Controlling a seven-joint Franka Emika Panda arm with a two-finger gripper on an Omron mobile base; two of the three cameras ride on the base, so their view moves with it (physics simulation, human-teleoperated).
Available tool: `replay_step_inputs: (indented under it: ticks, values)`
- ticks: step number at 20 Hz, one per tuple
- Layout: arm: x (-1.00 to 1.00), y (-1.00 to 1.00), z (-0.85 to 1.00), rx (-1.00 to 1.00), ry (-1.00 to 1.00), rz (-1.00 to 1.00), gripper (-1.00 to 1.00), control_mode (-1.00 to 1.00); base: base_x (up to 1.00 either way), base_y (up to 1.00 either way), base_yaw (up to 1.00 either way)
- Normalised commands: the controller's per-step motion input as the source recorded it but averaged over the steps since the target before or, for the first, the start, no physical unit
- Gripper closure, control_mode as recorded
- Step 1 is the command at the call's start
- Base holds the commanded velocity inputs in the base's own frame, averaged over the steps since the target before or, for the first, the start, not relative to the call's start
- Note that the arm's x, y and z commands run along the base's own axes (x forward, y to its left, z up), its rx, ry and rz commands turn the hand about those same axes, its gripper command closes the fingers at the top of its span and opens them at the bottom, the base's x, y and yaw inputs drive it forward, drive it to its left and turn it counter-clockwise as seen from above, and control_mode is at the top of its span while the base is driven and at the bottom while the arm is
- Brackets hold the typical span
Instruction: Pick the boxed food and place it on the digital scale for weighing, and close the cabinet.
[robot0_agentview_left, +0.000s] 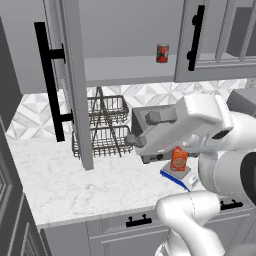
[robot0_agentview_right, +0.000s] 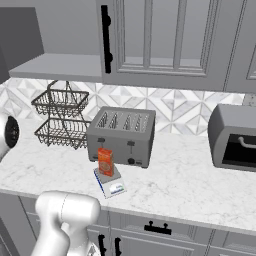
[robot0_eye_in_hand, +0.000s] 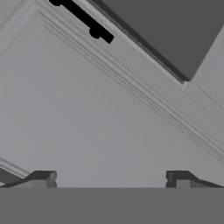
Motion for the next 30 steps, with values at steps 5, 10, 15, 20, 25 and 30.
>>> replay_step_inputs:
  ticks: [5,10,15,20,25,30]
  values:
    - [-0.23,0.63,-0.43,0.01,0.04,0.00,-1.00,-1.00,0.00,0.00,0.00]
    - [-0.12,0.67,-0.42,0.11,0.02,-0.06,-1.00,-1.00,0.00,0.00,0.00]
    - [-0.03,0.70,-0.60,0.09,0.00,-0.23,-1.00,-1.00,0.00,0.00,0.00]
    - [-0.04,0.44,-0.41,0.07,0.06,-0.29,-1.00,-1.00,0.00,0.00,0.00]
    - [-0.04,0.07,-0.07,0.22,0.20,-0.25,-1.00,-1.00,0.00,0.00,0.00]
    - [0.11,-0.04,0.00,0.33,0.37,-0.27,-1.00,-1.00,0.00,0.00,0.00]
